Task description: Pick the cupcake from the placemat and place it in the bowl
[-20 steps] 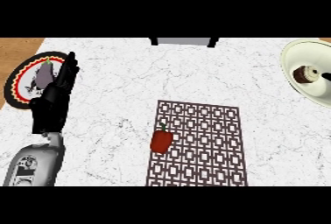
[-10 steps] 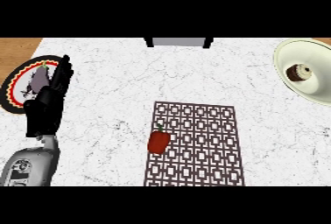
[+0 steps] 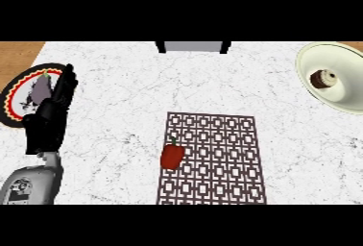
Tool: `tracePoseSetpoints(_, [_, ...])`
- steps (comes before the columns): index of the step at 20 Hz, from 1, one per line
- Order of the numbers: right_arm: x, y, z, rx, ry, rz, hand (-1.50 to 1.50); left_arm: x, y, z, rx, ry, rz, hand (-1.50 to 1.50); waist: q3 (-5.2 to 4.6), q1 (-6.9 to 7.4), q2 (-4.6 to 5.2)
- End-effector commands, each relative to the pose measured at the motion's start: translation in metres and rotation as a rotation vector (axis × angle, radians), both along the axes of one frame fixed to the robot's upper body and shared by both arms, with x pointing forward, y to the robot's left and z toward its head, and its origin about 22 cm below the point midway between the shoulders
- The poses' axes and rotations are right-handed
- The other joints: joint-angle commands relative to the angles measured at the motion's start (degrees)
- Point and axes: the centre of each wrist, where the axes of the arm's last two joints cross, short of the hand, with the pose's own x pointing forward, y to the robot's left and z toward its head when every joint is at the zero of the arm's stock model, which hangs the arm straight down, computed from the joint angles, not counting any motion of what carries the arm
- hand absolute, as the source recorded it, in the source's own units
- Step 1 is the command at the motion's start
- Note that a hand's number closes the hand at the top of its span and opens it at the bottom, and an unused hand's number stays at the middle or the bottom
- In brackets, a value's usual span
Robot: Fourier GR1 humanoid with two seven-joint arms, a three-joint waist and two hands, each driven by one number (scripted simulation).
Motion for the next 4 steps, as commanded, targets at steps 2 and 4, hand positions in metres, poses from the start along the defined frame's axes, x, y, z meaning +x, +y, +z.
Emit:
tracePoseSetpoints(2, [-0.016, 0.002, -0.019, -0.011, -0.003, 0.029, -1.50, 0.012, 0.000, 0.010, 0.010, -0.011, -0.004, 0.00, 0.05, 0.08, 0.17])
tracePoseSetpoints(4, [-0.018, -0.003, -0.013, 0.011, -0.012, 0.029, -1.50, 0.005, 0.010, -0.005, -0.004, 0.016, 0.006, 0.00, -0.09, -0.42, -0.18])
